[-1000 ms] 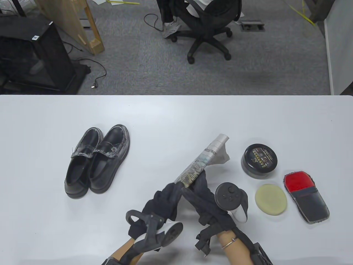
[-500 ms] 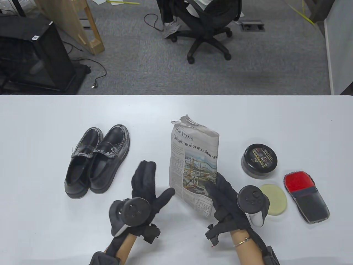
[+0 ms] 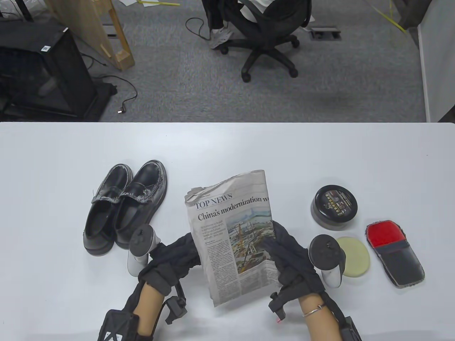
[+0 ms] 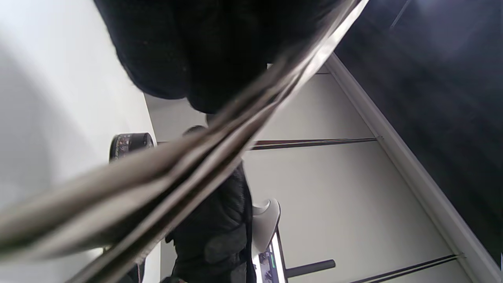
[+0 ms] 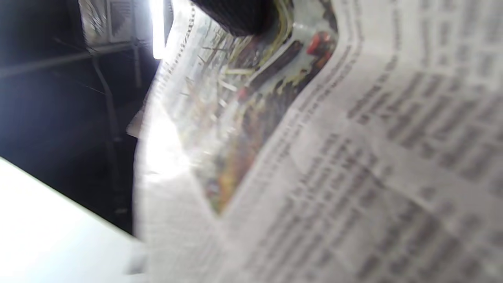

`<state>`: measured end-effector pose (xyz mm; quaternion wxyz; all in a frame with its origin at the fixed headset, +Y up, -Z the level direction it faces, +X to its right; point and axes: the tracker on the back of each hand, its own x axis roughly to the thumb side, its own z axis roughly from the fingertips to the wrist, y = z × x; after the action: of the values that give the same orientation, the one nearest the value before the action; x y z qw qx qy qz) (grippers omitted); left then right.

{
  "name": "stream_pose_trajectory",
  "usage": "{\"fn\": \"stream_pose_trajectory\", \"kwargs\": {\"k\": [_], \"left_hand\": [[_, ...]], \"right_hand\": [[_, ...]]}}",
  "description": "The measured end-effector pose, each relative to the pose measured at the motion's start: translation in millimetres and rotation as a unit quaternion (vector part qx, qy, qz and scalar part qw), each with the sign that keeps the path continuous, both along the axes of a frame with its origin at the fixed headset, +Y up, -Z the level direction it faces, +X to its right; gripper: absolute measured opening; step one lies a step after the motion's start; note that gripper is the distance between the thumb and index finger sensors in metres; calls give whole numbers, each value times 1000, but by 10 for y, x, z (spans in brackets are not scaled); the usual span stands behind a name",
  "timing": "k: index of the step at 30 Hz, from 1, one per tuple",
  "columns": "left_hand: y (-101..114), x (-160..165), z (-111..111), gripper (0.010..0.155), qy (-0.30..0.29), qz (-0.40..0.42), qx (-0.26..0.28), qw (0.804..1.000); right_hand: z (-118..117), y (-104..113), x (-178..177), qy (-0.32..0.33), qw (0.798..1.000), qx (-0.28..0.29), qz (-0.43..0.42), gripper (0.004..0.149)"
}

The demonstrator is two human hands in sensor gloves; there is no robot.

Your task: Dip and apply leather care cream with polishing sponge on shoes

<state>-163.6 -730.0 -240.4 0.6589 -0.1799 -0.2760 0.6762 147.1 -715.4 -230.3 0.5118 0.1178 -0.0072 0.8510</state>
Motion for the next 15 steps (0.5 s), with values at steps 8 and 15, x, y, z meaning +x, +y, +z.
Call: {"fn": "stream_pose_trajectory", "kwargs": {"k": [8, 15], "left_hand": [[-36, 199, 114, 91, -52, 72, -25, 996], [-50, 180, 75, 52, 24, -8, -29, 999]], "right_hand": [[36, -51, -200, -24, 995, 22, 98, 58], [111, -29, -317, -53, 973, 82, 210, 80]]}}
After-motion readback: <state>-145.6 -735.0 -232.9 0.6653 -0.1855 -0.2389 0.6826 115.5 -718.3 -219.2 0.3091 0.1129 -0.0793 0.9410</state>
